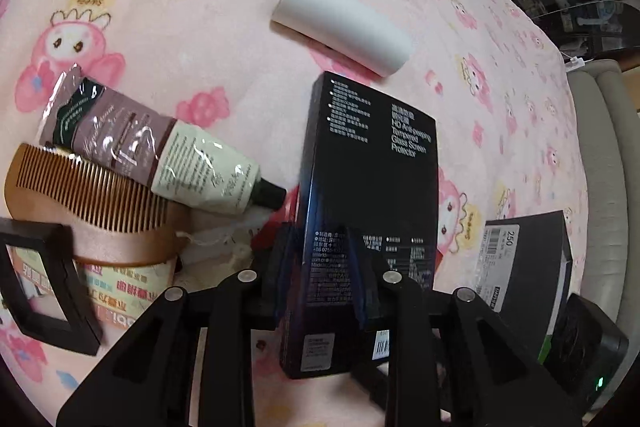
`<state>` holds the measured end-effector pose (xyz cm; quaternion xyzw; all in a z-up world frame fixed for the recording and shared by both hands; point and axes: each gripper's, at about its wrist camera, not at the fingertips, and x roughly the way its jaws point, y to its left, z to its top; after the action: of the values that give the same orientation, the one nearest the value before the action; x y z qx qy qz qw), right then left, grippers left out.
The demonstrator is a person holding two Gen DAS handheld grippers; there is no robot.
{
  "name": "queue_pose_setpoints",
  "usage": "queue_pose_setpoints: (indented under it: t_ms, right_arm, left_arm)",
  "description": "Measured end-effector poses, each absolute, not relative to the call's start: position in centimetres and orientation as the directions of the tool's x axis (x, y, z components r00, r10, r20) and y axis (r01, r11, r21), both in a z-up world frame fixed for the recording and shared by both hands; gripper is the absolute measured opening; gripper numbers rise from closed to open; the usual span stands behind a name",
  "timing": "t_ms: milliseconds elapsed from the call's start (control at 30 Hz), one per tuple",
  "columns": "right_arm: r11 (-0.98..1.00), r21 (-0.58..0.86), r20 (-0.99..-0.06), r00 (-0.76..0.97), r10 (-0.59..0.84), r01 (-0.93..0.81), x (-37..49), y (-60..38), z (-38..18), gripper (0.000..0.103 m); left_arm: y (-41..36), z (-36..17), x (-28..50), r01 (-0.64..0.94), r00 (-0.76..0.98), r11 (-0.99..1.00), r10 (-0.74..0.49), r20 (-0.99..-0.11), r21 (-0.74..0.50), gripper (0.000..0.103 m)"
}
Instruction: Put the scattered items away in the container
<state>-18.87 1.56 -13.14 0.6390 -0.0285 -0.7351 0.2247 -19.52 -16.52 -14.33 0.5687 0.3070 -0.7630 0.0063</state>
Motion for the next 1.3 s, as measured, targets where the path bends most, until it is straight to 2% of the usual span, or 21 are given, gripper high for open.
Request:
queue_pose_setpoints:
  t_ms: [200, 400, 633, 700, 900, 1067, 1200, 1300]
  right_arm:
    - [-0.913, 0.344, -0.913, -0.147, -0.38, 0.22, -20.5, 2.2, -13.5, 0.063]
    - [-0.91, 0.357, -0.901, -0.181, -0.395, 0.212, -20.2, 3.0, -12.3, 0.042]
    - [-0.91, 0.351, -0.885, -0.238, -0.399, 0.22, -17.9, 3.9, -8.9, 0.042]
    - [-0.903, 0.366, -0.872, -0.257, -0.417, 0.224, -17.3, 4.5, -7.9, 0.042]
    - [-0.883, 0.375, -0.844, -0.289, -0.451, 0.281, -16.1, 3.6, -5.2, 0.042]
    - [-0.835, 0.435, -0.807, -0.266, -0.527, 0.336, -16.2, 1.7, -4.3, 0.041]
    - [-0.811, 0.44, -0.806, -0.228, -0.546, 0.386, -16.6, -1.7, -5.2, 0.041]
    - [-0.807, 0.435, -0.819, -0.198, -0.539, 0.401, -16.9, -3.4, -6.4, 0.041]
  left_arm:
    - [-15.9, -14.1, -18.8, 0.326, -0.348, -0.835, 0.329, -0.878, -0.443, 0.024]
    - [-15.3, -14.7, -19.0, 0.328, -0.328, -0.814, 0.377, -0.866, -0.479, 0.026]
    - [-14.3, -14.3, -18.7, 0.283, -0.323, -0.782, 0.467, -0.823, -0.555, 0.027]
    - [-14.0, -14.1, -18.6, 0.27, -0.321, -0.771, 0.492, -0.809, -0.576, 0.023]
    - [-14.0, -13.2, -18.4, 0.266, -0.334, -0.771, 0.49, -0.805, -0.579, 0.02]
    - [-17.2, -13.0, -18.2, 0.328, -0.359, -0.697, 0.533, -0.767, -0.638, 0.02]
    - [-19.2, -11.8, -17.8, 0.346, -0.411, -0.701, 0.484, -0.772, -0.624, 0.022]
    - [-21.3, -11.7, -17.5, 0.371, -0.452, -0.65, 0.497, -0.741, -0.663, 0.026]
